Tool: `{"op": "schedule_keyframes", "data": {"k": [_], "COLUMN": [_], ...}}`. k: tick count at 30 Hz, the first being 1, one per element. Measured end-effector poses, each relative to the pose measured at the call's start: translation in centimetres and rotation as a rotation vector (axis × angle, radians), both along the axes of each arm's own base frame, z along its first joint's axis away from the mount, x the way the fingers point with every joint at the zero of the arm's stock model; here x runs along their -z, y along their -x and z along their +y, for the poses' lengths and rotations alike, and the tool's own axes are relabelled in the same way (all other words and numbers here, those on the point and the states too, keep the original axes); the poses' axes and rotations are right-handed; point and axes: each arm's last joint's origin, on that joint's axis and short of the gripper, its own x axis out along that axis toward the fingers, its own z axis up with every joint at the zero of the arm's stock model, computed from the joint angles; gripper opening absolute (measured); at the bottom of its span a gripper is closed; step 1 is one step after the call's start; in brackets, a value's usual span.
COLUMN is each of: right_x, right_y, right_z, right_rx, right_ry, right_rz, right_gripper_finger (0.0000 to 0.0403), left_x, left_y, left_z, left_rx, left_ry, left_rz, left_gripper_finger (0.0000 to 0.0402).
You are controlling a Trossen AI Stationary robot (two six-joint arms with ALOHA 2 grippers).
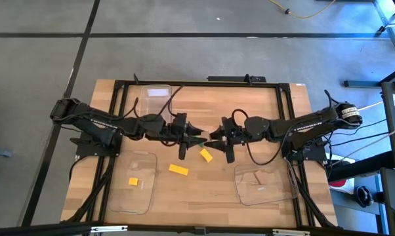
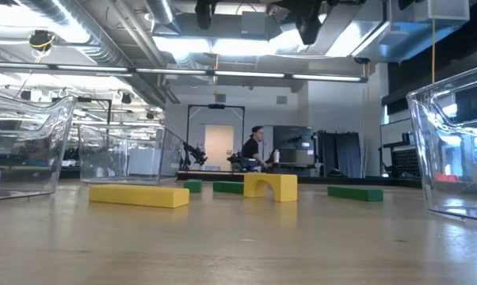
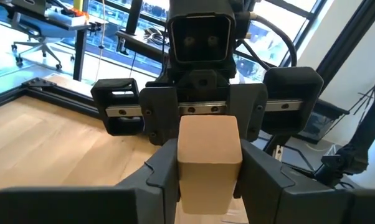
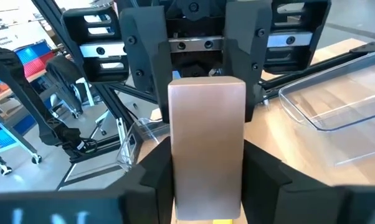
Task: Sort & place blocks by color
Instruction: Put the bottom brown block into the bottom right transparent bin
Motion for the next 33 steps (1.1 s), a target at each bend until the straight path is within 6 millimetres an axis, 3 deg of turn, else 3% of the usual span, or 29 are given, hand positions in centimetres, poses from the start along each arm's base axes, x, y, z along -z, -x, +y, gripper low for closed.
{"op": "schedule_keyframes", "data": {"k": [5,10,15,19,24,33], "right_x": [-0.1,-0.5,-0.9,-0.5,1.0,4.4], "right_y": [0.4,2.8,6.7,9.5,11.7,13.3], "right_z": [0.0,-0.5,-0.8,0.3,3.3,9.8], "right_rx": [-0.050,-0.053,-0.055,-0.104,-0.158,-0.079], "right_ry": [-0.010,0.014,-0.041,-0.140,-0.264,-0.405], "right_rz": [0.027,0.174,0.367,0.552,0.827,1.181], "right_gripper_finger": [0.0129,0.0129,0.0129,0.0129,0.0129,0.0129], "left_x": [-0.3,-1.7,-3.6,-4.5,-4.6,-4.5], "left_y": [0.4,2.8,6.5,8.7,10.2,10.3], "left_z": [0.3,1.7,2.9,3.3,3.6,3.6], "left_rx": [0.012,0.016,-0.065,-0.171,-0.234,-0.253], "left_ry": [-0.011,-0.012,-0.029,-0.078,-0.085,-0.086], "left_rz": [0.008,0.077,0.117,0.086,0.058,0.062], "left_gripper_finger": [0.0221,0.0285,0.0293,0.0291,0.0291,0.0291]}}
